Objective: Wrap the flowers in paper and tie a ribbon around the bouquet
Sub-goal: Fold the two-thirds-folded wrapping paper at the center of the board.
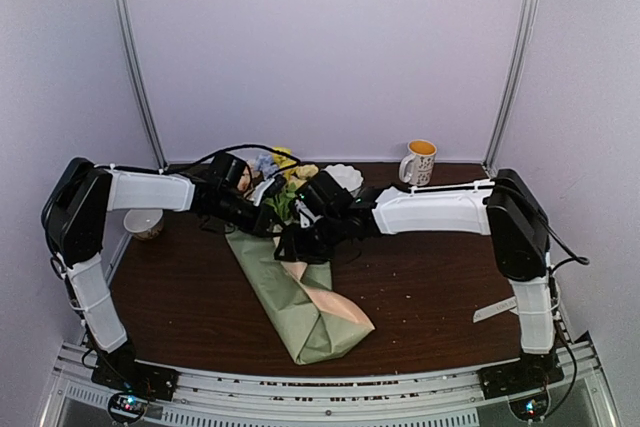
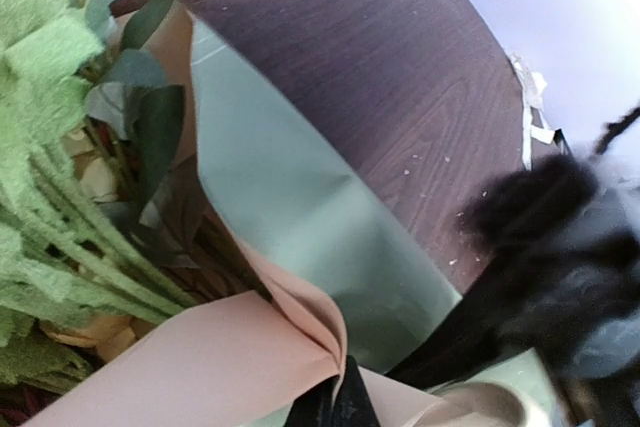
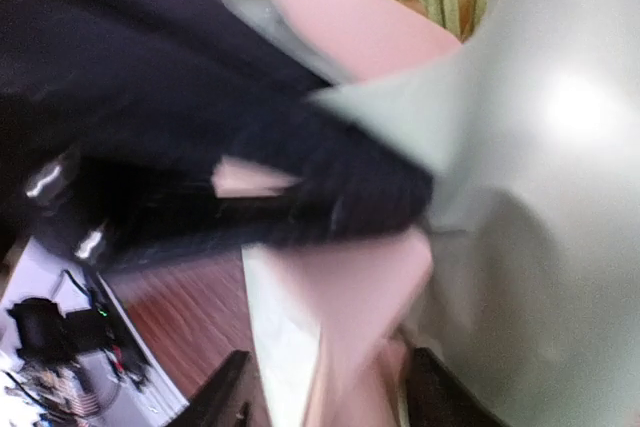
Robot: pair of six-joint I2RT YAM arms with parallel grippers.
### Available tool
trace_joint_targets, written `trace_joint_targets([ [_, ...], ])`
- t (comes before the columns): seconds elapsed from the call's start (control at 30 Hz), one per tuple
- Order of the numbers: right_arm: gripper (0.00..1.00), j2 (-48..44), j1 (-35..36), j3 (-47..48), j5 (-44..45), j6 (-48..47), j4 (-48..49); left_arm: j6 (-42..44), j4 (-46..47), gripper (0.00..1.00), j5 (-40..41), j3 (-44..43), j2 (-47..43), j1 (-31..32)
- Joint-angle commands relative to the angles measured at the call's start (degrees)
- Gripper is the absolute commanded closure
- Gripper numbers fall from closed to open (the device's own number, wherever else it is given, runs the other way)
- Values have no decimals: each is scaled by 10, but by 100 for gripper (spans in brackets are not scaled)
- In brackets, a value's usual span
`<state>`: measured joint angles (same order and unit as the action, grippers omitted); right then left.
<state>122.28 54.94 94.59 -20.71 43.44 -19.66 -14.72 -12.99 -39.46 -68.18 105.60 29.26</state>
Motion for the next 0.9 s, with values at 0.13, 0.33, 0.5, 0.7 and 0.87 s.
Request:
trace_joint_targets([
  [0.13,9,-212,45,-118,190,-47,-150,29,12,100,13,-3,27,-13],
  [0.33,0,-373,114,-357,239,116,-87,41,9,100,13,-3,29,-14],
  [0.5,0,-438,165,-509,211,226,96,48,1,100,21,-3,29,-14],
  [0.7,0,-407,196,-569,207,277,247,56,-9,100,32,-7,29,-15],
  [0.87,7,-368,206,-600,222,312,313,58,-15,100,33,-11,27,-15],
])
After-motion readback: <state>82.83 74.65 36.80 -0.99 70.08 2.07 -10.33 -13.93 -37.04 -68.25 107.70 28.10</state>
